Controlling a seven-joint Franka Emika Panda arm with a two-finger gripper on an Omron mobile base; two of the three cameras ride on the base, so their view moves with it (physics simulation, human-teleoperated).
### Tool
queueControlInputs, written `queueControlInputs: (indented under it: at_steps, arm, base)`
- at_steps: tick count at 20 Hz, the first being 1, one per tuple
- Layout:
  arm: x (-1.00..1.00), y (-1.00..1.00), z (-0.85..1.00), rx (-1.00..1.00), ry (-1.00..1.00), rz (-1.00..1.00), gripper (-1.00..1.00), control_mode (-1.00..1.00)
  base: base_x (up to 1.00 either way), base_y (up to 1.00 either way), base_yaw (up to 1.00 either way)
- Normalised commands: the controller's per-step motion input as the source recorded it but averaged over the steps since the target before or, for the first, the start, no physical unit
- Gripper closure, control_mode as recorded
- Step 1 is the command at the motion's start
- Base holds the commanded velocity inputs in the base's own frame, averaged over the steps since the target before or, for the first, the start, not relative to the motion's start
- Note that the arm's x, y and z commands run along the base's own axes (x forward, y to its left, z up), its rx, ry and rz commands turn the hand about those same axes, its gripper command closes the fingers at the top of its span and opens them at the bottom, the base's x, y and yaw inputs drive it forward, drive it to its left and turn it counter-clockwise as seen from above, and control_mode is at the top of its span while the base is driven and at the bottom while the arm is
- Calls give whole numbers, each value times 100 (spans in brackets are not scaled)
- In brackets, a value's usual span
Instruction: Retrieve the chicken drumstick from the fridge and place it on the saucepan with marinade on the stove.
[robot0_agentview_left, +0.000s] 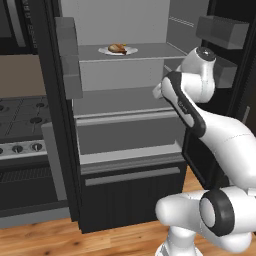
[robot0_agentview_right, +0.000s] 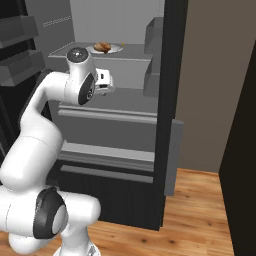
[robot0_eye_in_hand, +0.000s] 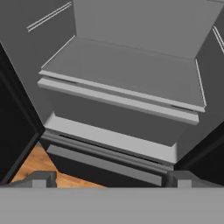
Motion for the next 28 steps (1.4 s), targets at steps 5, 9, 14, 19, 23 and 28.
queueControlInputs:
  at_steps: [5,9,14,19,23,28]
  arm:
    - [0,0,0,1,0,0,-100,-100]
    - [0,0,0,0,0,0,-100,-100]
    - [-11,0,0,0,-1,0,-100,-100]
    - [-22,0,0,0,-3,0,-100,-100]
    - [-7,0,0,0,-1,0,-100,-100]
    - [0,0,0,0,0,0,-100,-100]
  base:
    - [0,0,0]
    - [0,0,0]
    - [0,0,0]
    - [0,0,0]
    - [0,0,0]
    - [0,0,0]
